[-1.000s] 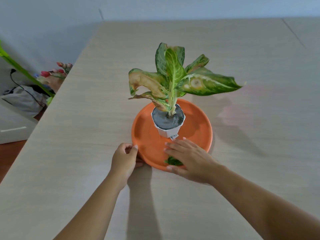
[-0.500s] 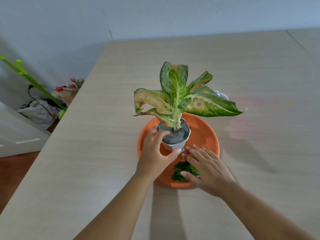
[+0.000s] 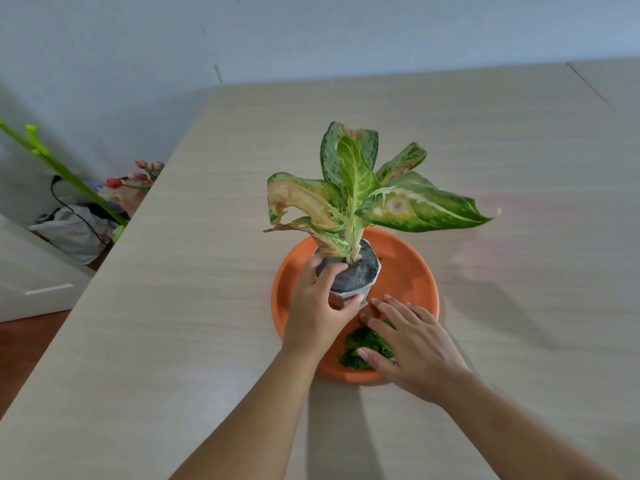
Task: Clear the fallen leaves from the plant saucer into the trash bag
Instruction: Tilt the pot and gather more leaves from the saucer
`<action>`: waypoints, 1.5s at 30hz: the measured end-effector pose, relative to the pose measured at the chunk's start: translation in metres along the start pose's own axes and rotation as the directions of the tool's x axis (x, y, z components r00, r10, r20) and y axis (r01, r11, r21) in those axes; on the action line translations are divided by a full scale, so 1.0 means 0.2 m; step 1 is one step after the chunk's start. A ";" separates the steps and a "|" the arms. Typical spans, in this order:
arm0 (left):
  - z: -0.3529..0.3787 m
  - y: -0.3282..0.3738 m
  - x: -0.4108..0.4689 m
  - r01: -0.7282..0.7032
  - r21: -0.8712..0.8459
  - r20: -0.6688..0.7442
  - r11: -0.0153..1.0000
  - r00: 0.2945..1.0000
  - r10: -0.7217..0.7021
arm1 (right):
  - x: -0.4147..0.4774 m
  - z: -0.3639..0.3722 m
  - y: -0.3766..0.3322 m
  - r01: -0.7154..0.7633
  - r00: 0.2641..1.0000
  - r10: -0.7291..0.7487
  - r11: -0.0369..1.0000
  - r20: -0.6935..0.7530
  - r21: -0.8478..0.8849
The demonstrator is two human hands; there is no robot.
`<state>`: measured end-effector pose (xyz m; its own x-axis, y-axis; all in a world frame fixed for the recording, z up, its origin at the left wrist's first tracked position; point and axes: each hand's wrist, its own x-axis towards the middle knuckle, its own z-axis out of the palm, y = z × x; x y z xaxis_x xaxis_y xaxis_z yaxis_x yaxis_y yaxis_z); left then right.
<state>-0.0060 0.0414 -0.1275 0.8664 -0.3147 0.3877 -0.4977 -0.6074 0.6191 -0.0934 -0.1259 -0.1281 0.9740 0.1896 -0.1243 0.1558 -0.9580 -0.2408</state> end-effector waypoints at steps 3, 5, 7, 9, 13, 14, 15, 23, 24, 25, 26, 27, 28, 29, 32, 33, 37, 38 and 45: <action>0.01 -0.02 0.01 -0.007 0.009 -0.013 1.000 1.000 0.007 | 0.00 0.00 0.00 -0.001 1.000 0.001 1.000 -0.024 -0.010; 0.01 -0.03 0.02 -0.012 0.022 0.002 1.000 1.000 0.012 | 0.00 0.00 0.00 -0.008 1.000 0.007 1.000 -0.024 -0.001; 0.02 -0.04 0.03 -0.032 0.027 0.015 0.999 0.999 0.031 | -0.01 0.01 0.00 -0.013 0.999 0.013 1.000 -0.033 0.014; 0.03 -0.04 0.04 -0.050 0.029 0.008 0.998 0.999 0.050 | -0.01 0.01 0.01 -0.021 0.999 0.022 0.999 -0.049 0.036; 0.04 -0.06 0.02 -0.055 0.051 -0.019 0.997 0.998 0.056 | 0.00 0.01 0.02 -0.033 0.997 0.037 0.997 -0.061 0.066; 0.04 -0.06 0.01 -0.050 0.059 -0.025 0.997 0.998 0.051 | 0.00 0.01 0.02 -0.038 0.997 0.042 0.997 -0.065 0.064; 0.04 -0.05 0.01 -0.043 0.064 -0.027 0.997 0.999 0.045 | 0.00 0.01 0.01 -0.043 0.997 0.047 0.997 -0.065 0.060; 0.03 -0.04 0.02 0.003 -0.018 0.021 1.000 1.000 -0.003 | 0.00 0.02 0.01 -0.063 0.996 0.065 0.997 -0.055 0.039; 0.03 -0.04 0.02 0.015 -0.025 0.022 1.000 1.000 -0.014 | 0.00 0.02 0.01 -0.068 0.996 0.070 0.997 -0.057 0.036; 0.03 -0.04 0.01 0.029 -0.034 0.018 0.999 0.999 -0.029 | 0.00 0.02 0.01 -0.072 0.995 0.074 0.997 -0.061 0.035; 0.04 -0.04 0.01 0.046 -0.046 0.011 0.998 0.999 -0.046 | 0.00 0.03 0.01 -0.074 0.995 0.076 0.997 -0.067 0.036; 0.04 -0.04 0.00 0.069 -0.060 0.006 0.996 0.998 -0.069 | 0.00 0.03 0.01 -0.075 0.995 0.078 0.996 -0.066 0.037; 0.05 -0.03 0.00 0.098 -0.076 0.010 0.992 0.995 -0.098 | 0.00 0.03 0.01 -0.077 0.995 0.079 0.996 -0.065 0.036; 0.05 -0.03 0.00 0.127 -0.092 0.018 0.988 0.992 -0.126 | 0.00 0.02 0.00 -0.078 0.995 0.080 0.996 -0.066 0.036; 0.05 -0.02 0.00 0.165 -0.129 0.013 0.978 0.986 -0.164 | 0.01 0.01 0.00 -0.079 0.994 0.083 0.996 -0.077 0.049; 0.04 -0.02 0.01 0.167 -0.134 0.006 0.977 0.986 -0.168 | 0.01 0.01 0.00 -0.080 0.993 0.084 0.995 -0.081 0.059; 0.02 -0.02 0.01 0.161 -0.154 -0.015 0.975 0.986 -0.165 | 0.01 0.00 0.00 -0.095 0.989 0.111 0.984 -0.101 0.147; 0.01 -0.02 0.01 0.163 -0.163 -0.020 0.973 0.985 -0.169 | 0.02 -0.01 0.00 -0.107 0.986 0.128 0.977 -0.107 0.183; -0.15 -0.05 0.01 0.213 -0.186 -0.053 0.959 0.973 -0.226 | 0.20 -0.04 0.04 -0.141 0.975 0.177 0.960 -0.132 0.244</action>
<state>-0.0005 0.0683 -0.1119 0.9531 -0.1303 0.2732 -0.3005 -0.5141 0.8033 -0.0513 -0.1283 -0.1270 0.9993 -0.0126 -0.0365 -0.0276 -0.8936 -0.4481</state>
